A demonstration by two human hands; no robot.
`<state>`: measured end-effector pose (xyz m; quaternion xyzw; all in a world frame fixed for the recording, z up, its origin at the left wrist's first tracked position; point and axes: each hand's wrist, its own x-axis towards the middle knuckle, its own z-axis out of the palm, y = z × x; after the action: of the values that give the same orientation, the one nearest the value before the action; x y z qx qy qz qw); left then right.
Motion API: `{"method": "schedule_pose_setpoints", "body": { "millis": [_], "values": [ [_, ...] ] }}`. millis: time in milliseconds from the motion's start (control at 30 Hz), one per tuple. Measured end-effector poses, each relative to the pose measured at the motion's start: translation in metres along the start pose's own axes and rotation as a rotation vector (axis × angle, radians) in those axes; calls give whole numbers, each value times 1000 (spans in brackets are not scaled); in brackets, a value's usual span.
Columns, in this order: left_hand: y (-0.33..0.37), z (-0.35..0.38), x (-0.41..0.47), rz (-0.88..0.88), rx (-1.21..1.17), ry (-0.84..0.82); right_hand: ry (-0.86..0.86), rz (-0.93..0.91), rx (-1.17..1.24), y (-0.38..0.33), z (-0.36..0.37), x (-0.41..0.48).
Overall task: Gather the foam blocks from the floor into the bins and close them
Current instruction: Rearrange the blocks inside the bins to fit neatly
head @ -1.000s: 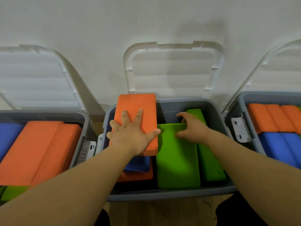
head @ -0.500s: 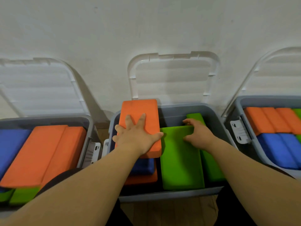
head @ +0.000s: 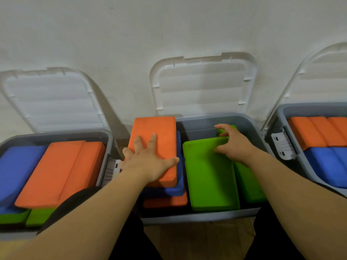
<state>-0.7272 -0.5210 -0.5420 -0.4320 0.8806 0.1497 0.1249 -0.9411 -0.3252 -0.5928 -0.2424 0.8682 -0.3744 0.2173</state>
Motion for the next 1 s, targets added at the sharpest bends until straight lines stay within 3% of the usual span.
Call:
{"method": "schedule_pose_setpoints", "body": {
  "millis": [233,333,400,533,633,800,1000],
  "values": [
    [-5,3,4,38,-23,25,-154,98,179,-1,-6,-11],
    [-9,7,-1,78,-51,79,-172,40,72,-12,-10,-18],
    [-10,10,-5,107,-41,164,-40,-36,-4,-25,-20,-21],
    [-5,16,-11,188,-15,342,322,-157,124,-54,-45,-33],
    [-4,15,-8,227,-109,384,488,-195,231,-61,-50,-40],
    [-12,14,-1,265,-379,317,633,-83,441,-61,-52,-35],
    [-7,6,-9,283,-448,260,747,-127,518,-66,-56,-37]
  ]
}}
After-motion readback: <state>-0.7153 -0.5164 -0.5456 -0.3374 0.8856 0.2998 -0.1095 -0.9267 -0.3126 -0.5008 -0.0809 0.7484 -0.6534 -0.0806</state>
